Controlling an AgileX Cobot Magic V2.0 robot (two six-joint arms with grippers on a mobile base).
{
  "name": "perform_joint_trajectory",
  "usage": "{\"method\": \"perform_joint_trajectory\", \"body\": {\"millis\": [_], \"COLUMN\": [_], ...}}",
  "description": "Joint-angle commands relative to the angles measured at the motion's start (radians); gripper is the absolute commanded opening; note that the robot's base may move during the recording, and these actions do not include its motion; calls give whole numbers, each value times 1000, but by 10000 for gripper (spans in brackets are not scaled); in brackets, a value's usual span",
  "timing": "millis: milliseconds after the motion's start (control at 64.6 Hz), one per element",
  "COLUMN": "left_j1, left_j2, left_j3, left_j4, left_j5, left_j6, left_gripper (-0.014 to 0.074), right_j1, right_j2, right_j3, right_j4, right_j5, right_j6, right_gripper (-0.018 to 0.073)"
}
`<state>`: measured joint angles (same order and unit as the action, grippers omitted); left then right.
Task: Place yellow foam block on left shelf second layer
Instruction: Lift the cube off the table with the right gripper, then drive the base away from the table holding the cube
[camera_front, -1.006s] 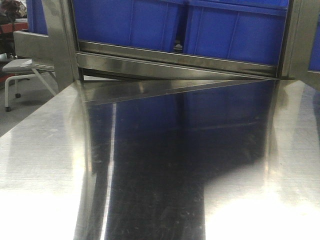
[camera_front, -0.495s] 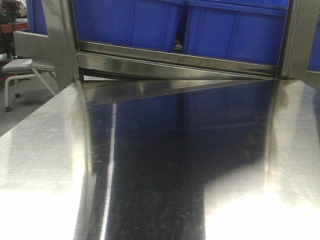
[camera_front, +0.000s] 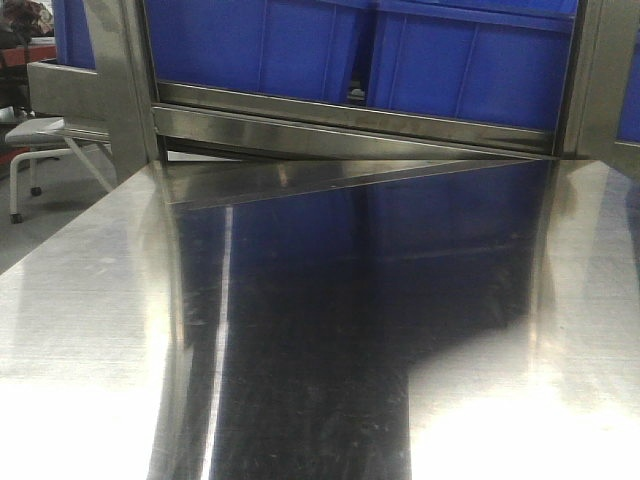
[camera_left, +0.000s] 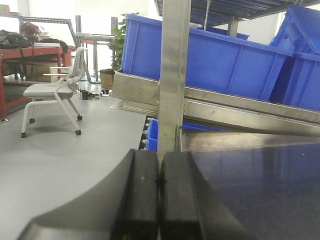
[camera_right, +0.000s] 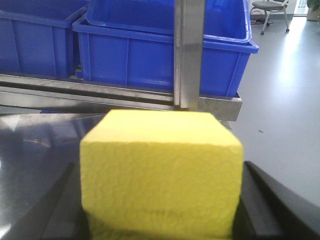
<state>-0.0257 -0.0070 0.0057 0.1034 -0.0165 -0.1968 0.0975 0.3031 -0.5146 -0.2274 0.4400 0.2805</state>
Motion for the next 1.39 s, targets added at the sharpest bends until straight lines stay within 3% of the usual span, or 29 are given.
{"method": "perform_joint_trajectory", "body": {"millis": [0, 1377], "left_j1": [1, 1], "left_j2": [-19, -19], "left_j3": [25, 25], "left_j4": [-4, -4], "left_j5": [-88, -88], "left_j6": [-5, -5], "left_gripper": [136, 136], "right_j1": [-3, -3], "right_j2": [7, 7], "right_j3": [-27, -27], "right_j4": [-5, -5], "right_j5": [-96, -96], "right_j6": [-7, -7], "right_gripper": [288, 288]}}
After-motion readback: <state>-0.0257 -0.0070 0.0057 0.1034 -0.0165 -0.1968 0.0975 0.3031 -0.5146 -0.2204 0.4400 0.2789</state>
